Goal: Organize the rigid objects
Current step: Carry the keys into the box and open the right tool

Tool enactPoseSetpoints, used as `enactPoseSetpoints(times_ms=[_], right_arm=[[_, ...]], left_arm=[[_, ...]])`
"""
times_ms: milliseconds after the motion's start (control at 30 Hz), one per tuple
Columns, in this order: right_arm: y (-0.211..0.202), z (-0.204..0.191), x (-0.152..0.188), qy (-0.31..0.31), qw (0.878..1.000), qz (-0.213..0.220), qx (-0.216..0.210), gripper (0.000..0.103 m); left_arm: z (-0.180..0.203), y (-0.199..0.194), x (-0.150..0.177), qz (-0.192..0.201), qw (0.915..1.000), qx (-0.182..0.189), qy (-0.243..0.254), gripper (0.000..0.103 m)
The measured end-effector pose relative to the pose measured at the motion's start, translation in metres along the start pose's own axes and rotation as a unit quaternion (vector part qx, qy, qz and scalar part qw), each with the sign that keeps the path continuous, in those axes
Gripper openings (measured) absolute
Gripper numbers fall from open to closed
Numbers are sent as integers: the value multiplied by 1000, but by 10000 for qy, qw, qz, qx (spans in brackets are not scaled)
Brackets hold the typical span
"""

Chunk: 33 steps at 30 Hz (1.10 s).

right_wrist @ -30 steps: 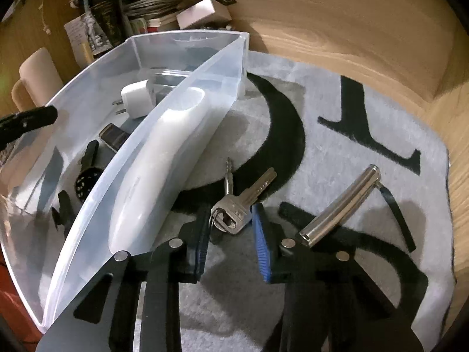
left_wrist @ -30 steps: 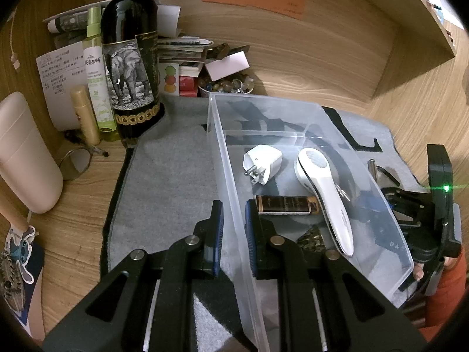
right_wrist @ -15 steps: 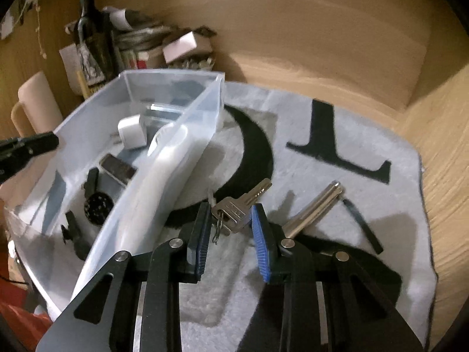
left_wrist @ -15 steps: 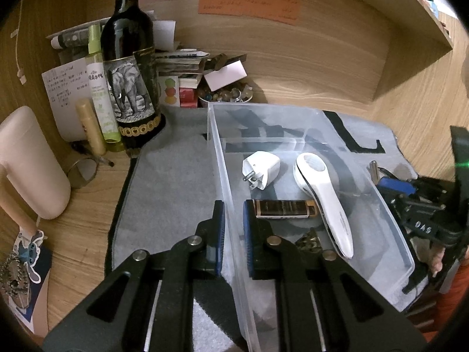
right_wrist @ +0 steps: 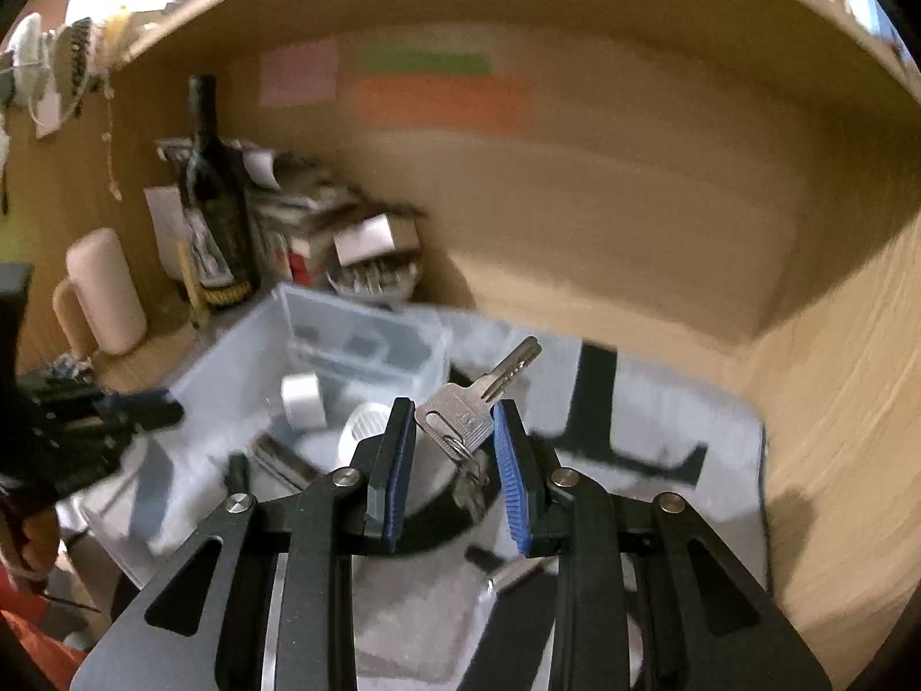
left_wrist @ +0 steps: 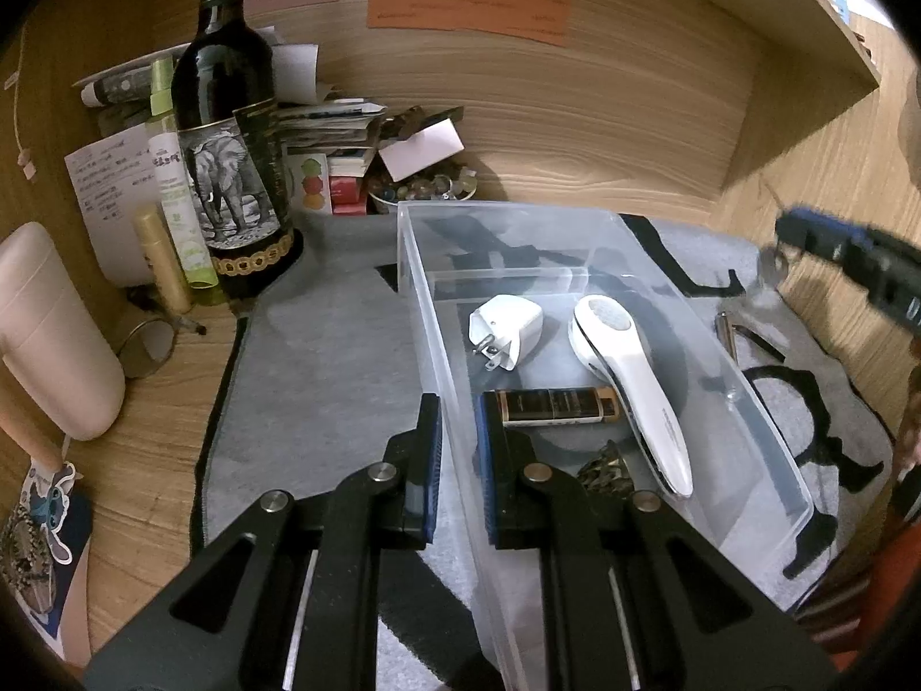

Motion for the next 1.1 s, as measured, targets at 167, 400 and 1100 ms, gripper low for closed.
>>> enactPoseSetpoints(times_ms=[167,400,1100], right_arm=[[-9,-20,-24,-221,9991,321,-192,25],[4,-61,-33,-582,9959,308,-615,25],[82,-90,21,-971,9805,-1321,-1085,26]], left_arm=[[0,1,0,-14,10000,27,13,12],[0,1,0,-15,10000,64,10,12],[1,7,0,-112,9999,114,-35,12]])
Point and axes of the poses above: each gripper's, at about its wrist camera, not at the fingertips, and y roughly the way its jaws point, z to its right, x to its underside, the point moved 7 cm from there along y, roughly the way its jaws point, and after that the axes turned 5 degrees about -y, right-handed, at the moved point
